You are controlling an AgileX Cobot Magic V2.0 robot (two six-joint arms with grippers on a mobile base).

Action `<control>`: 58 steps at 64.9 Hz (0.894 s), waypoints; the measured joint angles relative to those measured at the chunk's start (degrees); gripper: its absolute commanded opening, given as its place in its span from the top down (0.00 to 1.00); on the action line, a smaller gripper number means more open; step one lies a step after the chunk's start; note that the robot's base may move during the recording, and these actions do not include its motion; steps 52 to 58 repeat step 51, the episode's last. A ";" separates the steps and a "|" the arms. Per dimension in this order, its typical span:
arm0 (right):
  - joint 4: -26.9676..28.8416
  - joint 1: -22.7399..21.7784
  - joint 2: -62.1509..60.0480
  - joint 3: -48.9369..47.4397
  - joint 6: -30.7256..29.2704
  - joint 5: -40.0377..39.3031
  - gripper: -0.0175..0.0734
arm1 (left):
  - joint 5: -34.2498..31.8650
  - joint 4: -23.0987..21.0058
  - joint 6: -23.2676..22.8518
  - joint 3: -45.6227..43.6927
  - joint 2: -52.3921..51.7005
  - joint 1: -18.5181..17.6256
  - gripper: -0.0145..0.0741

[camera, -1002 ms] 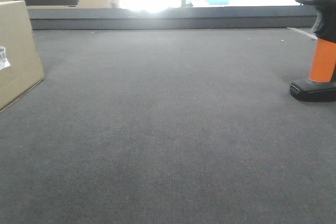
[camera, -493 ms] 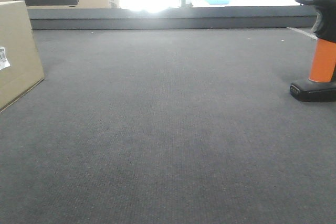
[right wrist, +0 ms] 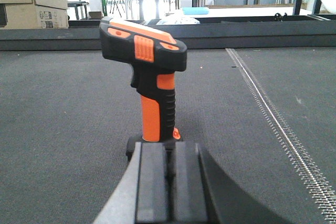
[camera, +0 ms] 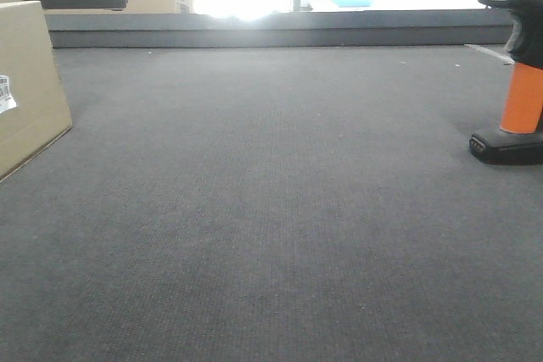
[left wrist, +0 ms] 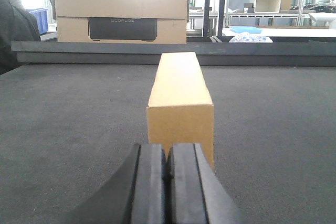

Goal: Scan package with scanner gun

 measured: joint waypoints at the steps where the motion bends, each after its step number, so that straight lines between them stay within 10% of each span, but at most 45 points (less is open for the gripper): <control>1: -0.10 0.00 0.00 0.00 0.00 0.00 0.98 | 0.00 0.00 0.00 0.00 0.00 0.00 0.96; 58: -0.24 0.00 -0.13 0.00 0.09 0.00 0.98 | 0.00 0.00 0.00 0.00 0.00 0.00 0.96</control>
